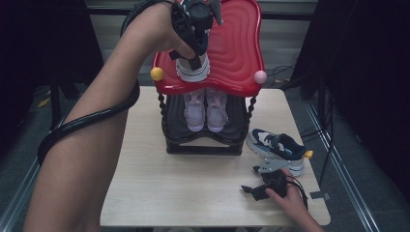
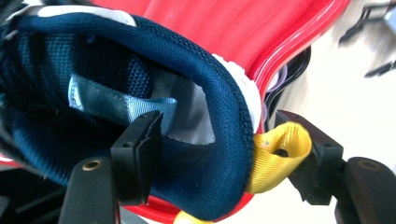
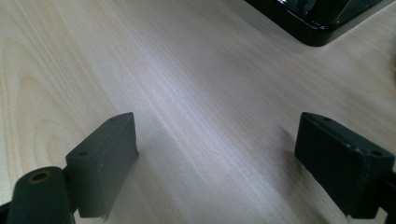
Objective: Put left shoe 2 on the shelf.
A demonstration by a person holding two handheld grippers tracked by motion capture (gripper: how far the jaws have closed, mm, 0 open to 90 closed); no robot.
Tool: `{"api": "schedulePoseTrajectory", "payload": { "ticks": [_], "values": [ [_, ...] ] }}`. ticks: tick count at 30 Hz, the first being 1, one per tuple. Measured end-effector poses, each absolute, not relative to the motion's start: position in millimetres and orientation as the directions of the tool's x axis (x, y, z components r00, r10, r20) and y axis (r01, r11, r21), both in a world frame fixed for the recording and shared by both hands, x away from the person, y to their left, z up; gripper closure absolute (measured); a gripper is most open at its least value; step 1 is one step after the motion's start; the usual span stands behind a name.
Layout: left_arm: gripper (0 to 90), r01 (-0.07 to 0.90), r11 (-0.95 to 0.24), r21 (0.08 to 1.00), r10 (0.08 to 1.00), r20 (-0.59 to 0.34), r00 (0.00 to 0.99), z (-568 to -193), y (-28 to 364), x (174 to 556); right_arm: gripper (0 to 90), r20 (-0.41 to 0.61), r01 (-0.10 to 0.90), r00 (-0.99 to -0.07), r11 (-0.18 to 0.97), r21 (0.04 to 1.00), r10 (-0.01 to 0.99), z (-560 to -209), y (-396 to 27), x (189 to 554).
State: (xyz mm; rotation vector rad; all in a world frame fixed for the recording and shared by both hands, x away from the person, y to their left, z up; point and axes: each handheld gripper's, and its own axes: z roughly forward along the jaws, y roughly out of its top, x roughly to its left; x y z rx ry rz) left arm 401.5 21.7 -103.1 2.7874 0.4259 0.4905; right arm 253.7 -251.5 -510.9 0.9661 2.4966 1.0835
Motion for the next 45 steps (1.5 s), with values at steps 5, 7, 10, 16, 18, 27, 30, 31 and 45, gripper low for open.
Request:
{"api": "schedulePoseTrajectory", "payload": {
  "ticks": [5,7,10,16,18,27,30,31,45],
  "values": [
    [31.7,0.262,-0.908,0.326,0.355,0.271,0.895,-99,23,399,12.3,0.03,0.475,-0.748,0.503,0.722,0.663,-511,-251,254],
    [31.5,0.268,-0.905,0.33,0.362,0.266,0.894,-97,24,398,12.3,0.03,0.475,-0.748,0.503,0.722,0.664,-511,-251,254],
    [31.0,0.286,-0.893,0.347,0.382,0.251,0.889,-93,27,396,12.4,0.03,0.475,-0.748,0.503,0.722,0.663,-511,-251,254],
    [29.8,0.312,-0.886,0.344,0.404,0.239,0.883,-84,35,393,12.3,0.03,0.475,-0.748,0.503,0.722,0.663,-511,-251,254],
    [28.1,0.33,-0.88,0.343,0.42,0.233,0.877,-83,39,392,12.3,0.03,0.475,-0.748,0.503,0.722,0.663,-511,-251,254],
    [27.7,0.363,-0.864,0.349,0.446,0.198,0.873,-84,56,387,12.3,0.03,0.475,-0.748,0.503,0.722,0.664,-511,-251,254],
    [27.0,0.371,-0.858,0.355,0.455,0.19,0.87,-85,62,385,12.3,0.03,0.475,-0.747,0.502,0.722,0.664,-511,-251,254],
    [26.9,0.376,-0.856,0.355,0.458,0.184,0.87,-86,64,385,12.3,0.03,0.475,-0.748,0.502,0.722,0.664,-511,-251,254],
    [26.8,0.425,-0.841,0.333,0.492,0.145,0.859,-100,90,378,12.3,0.03,0.475,-0.747,0.502,0.722,0.664,-511,-251,254]
  ]
}}
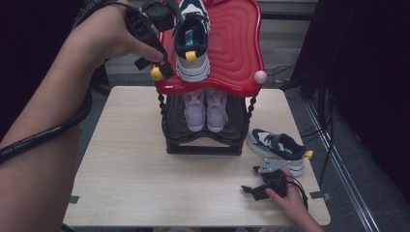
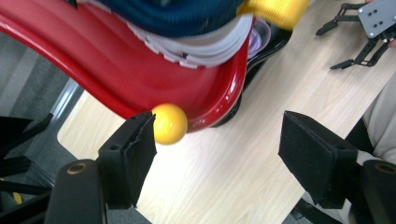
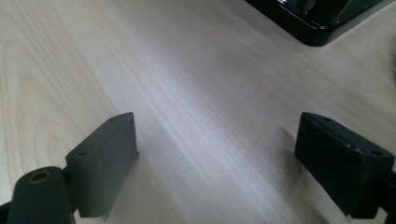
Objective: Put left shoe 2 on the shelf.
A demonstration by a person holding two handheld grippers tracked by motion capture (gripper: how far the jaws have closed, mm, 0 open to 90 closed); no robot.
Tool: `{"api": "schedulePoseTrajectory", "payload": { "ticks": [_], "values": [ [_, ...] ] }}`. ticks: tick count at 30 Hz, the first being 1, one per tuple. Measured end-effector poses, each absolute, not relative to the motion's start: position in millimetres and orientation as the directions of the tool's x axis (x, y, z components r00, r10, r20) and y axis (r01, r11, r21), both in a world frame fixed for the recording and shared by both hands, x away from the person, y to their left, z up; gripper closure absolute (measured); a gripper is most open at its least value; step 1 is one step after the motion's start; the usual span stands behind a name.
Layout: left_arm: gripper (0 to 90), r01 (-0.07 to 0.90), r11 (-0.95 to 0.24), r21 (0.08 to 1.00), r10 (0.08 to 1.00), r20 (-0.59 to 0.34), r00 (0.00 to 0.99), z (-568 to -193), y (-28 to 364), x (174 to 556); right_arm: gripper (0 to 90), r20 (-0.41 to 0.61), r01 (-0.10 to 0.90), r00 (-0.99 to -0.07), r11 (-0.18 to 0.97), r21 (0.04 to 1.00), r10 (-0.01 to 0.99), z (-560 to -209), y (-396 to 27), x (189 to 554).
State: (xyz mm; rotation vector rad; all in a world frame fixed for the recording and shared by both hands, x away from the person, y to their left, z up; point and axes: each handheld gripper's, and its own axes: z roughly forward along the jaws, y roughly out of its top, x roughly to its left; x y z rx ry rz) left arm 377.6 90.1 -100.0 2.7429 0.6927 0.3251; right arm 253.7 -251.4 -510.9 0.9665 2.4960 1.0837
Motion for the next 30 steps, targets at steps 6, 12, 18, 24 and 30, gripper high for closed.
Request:
{"api": "schedulePoseTrajectory", "payload": {
  "ticks": [6,12,18,24,30],
  "values": [
    [26.9,0.437,-0.845,0.307,0.49,0.123,0.863,-109,99,376,12.3,0.03,0.475,-0.748,0.503,0.722,0.664,-511,-251,254],
    [26.9,0.454,-0.84,0.295,0.502,0.107,0.858,-118,107,374,12.3,0.03,0.476,-0.747,0.502,0.722,0.664,-511,-251,254],
    [27.0,0.463,-0.841,0.281,0.504,0.094,0.858,-124,114,372,12.3,0.03,0.475,-0.747,0.502,0.722,0.664,-511,-251,254],
    [27.0,0.469,-0.837,0.282,0.508,0.084,0.857,-132,121,369,12.3,0.03,0.475,-0.747,0.502,0.722,0.664,-511,-251,254],
    [27.0,0.484,-0.832,0.27,0.519,0.072,0.852,-144,129,368,12.3,0.03,0.475,-0.747,0.503,0.722,0.664,-511,-251,254]
  ]
}}
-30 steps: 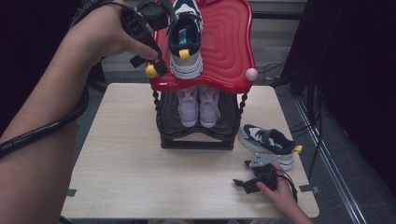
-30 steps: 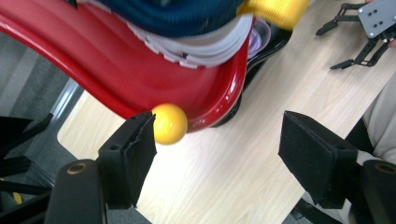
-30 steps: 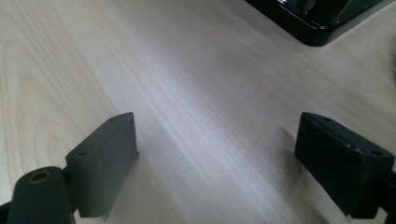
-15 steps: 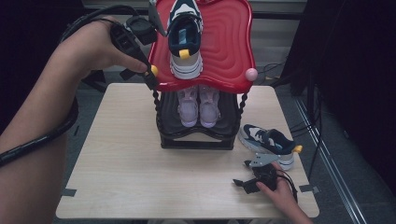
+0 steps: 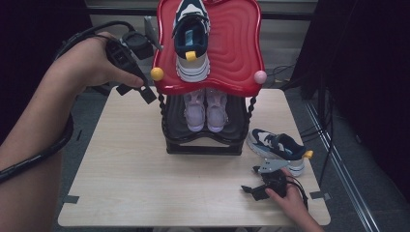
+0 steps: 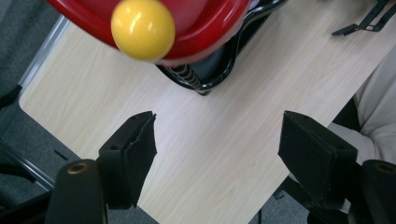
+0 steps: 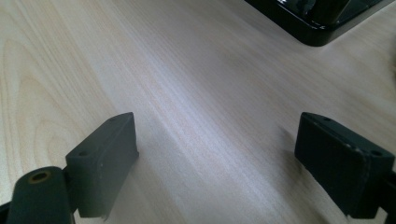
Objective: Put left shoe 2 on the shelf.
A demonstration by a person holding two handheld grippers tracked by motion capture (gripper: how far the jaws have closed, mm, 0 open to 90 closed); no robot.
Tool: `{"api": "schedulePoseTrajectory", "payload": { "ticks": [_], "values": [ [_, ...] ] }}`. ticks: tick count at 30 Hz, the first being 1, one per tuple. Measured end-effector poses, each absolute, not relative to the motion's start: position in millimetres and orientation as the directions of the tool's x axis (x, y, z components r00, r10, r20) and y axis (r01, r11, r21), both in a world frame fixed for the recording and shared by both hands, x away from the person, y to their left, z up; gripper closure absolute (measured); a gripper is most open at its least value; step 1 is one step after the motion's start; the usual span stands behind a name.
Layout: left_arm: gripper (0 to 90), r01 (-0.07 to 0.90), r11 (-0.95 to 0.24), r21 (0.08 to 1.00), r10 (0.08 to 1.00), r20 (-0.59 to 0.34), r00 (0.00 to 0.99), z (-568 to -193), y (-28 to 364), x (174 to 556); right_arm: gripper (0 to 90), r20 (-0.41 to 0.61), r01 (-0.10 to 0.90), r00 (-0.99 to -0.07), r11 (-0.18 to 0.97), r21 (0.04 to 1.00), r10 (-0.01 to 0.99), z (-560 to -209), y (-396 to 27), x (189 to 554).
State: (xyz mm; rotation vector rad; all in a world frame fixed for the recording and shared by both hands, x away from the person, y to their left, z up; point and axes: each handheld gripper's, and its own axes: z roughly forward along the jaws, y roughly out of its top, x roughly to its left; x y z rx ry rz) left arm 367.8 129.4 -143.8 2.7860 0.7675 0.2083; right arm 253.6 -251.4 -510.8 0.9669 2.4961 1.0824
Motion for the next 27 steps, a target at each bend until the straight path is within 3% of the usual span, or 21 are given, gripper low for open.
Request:
{"api": "schedulePoseTrajectory", "payload": {
  "ticks": [27],
  "values": [
    [27.1,0.542,-0.818,0.194,0.555,0.018,0.831,-205,168,364,12.3,0.03,0.476,-0.747,0.504,0.72,0.664,-511,-252,254]
  ]
}}
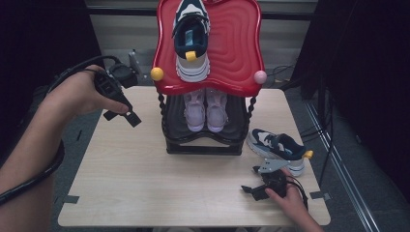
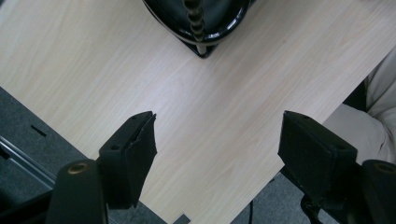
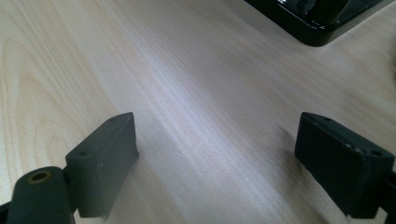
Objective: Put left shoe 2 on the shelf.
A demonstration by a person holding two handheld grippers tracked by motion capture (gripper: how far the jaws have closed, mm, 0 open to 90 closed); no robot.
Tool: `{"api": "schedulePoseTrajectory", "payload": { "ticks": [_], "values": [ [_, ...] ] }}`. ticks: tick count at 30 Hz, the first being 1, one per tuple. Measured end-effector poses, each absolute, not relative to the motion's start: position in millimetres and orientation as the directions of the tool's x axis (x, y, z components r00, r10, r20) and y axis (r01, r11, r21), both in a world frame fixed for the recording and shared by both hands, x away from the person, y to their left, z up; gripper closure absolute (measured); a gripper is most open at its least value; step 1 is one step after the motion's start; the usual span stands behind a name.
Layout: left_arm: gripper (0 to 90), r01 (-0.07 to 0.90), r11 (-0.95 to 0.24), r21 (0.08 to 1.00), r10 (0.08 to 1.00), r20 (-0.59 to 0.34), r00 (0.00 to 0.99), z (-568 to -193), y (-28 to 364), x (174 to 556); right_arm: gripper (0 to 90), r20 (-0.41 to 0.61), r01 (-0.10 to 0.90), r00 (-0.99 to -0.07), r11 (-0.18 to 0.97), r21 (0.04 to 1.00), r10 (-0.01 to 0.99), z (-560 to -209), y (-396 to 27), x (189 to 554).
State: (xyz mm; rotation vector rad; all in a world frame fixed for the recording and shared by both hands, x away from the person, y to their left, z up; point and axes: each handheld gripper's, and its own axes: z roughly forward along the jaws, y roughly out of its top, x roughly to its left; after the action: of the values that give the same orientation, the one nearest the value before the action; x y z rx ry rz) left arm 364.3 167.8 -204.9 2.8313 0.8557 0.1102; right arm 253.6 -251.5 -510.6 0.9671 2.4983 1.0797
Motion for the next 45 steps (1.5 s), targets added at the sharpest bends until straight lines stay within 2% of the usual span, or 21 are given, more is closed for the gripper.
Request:
{"api": "schedulePoseTrajectory", "payload": {
  "ticks": [28,45],
  "values": [
    [27.1,0.569,-0.812,0.131,0.567,-0.059,0.822,-292,179,362,12.3,0.029,0.474,-0.747,0.502,0.723,0.664,-511,-251,254],
    [27.2,0.561,-0.814,0.153,0.55,-0.107,0.828,-345,179,360,12.3,0.029,0.473,-0.747,0.501,0.725,0.664,-511,-251,254]
  ]
}}
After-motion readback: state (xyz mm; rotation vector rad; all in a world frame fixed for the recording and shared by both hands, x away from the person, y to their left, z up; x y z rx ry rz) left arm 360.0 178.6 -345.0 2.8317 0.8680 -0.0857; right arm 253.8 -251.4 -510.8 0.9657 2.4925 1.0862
